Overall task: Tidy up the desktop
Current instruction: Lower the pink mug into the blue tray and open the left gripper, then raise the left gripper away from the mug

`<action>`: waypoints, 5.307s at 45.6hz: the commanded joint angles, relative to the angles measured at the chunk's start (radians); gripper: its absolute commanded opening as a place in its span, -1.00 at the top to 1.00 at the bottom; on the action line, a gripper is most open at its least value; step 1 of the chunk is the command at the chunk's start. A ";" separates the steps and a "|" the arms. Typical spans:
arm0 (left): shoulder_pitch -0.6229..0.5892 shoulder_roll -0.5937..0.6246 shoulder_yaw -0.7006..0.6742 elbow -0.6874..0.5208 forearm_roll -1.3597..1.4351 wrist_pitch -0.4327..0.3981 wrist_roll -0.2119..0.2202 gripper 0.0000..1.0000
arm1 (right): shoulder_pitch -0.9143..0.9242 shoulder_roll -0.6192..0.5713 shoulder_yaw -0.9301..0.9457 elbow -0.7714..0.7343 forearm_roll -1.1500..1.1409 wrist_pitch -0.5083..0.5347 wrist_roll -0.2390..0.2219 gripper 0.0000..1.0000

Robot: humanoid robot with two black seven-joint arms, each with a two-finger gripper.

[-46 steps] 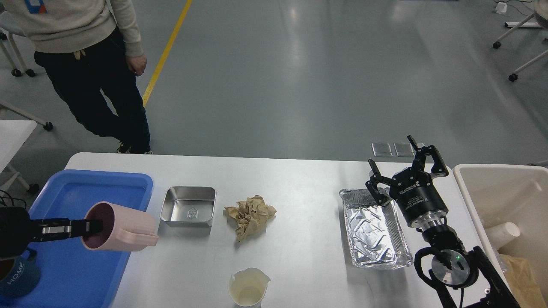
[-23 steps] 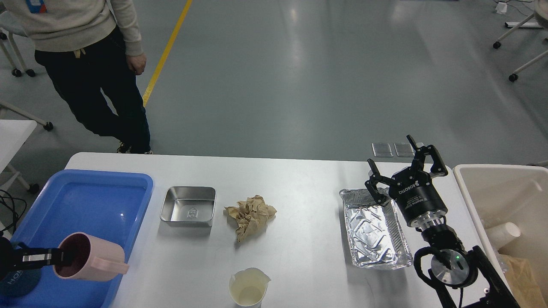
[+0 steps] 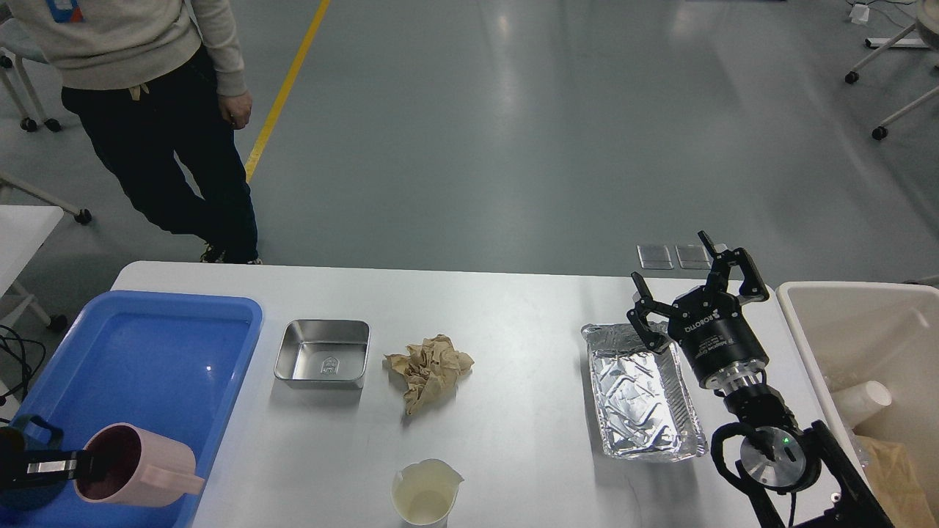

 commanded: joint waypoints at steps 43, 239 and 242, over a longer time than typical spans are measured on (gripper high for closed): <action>-0.015 -0.189 -0.007 0.203 0.148 0.034 0.003 0.21 | 0.002 -0.001 -0.008 0.000 0.000 0.000 0.000 -1.00; 0.083 -0.096 -0.377 -0.154 -0.191 0.407 -0.017 -0.93 | -0.013 -0.014 -0.034 0.003 -0.031 -0.003 0.000 -1.00; 0.085 -0.096 -0.374 -0.154 -0.191 0.407 -0.015 -0.93 | -0.013 -0.014 -0.034 0.003 -0.031 -0.003 0.000 -1.00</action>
